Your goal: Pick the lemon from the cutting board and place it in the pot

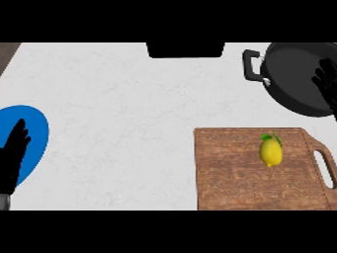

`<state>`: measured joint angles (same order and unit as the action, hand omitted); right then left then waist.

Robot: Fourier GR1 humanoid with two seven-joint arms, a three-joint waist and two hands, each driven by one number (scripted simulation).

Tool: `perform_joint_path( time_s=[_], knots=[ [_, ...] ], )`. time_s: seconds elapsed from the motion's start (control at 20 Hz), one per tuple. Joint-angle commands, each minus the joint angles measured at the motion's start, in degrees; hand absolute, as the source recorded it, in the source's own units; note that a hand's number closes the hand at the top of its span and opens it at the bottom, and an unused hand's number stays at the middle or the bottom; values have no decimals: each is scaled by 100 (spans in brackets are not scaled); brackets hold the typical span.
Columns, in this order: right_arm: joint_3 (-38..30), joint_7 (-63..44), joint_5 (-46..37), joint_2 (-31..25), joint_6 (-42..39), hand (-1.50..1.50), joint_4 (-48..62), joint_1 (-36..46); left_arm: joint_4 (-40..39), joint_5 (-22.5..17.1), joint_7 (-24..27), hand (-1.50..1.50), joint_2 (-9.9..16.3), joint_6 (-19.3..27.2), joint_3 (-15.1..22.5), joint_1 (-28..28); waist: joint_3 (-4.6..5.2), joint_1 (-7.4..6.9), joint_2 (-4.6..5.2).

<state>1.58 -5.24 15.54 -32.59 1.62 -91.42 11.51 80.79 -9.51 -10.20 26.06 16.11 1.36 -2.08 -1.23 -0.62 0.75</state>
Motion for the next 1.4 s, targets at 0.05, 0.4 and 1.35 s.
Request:
perform_joint_path(
  time_s=[0.05, 0.4, 1.35],
  knots=[
    [265, -45, -499, 379, 378, 150, 361, -237, 50, 85, 158, 0, -212, -443, 428, 87, 123, 50, -64],
    [177, -250, -2891, 52, 2914, -150, 405, -422, 225, -234, 176, 0, -654, -1183, 1128, 346, 167, 464, -122],
    [1389, -4745, -5986, 1889, 2162, -150, -2512, -726, -156, -167, 308, 0, -889, -1736, 1212, 757, 133, 70, -83]
  ],
)
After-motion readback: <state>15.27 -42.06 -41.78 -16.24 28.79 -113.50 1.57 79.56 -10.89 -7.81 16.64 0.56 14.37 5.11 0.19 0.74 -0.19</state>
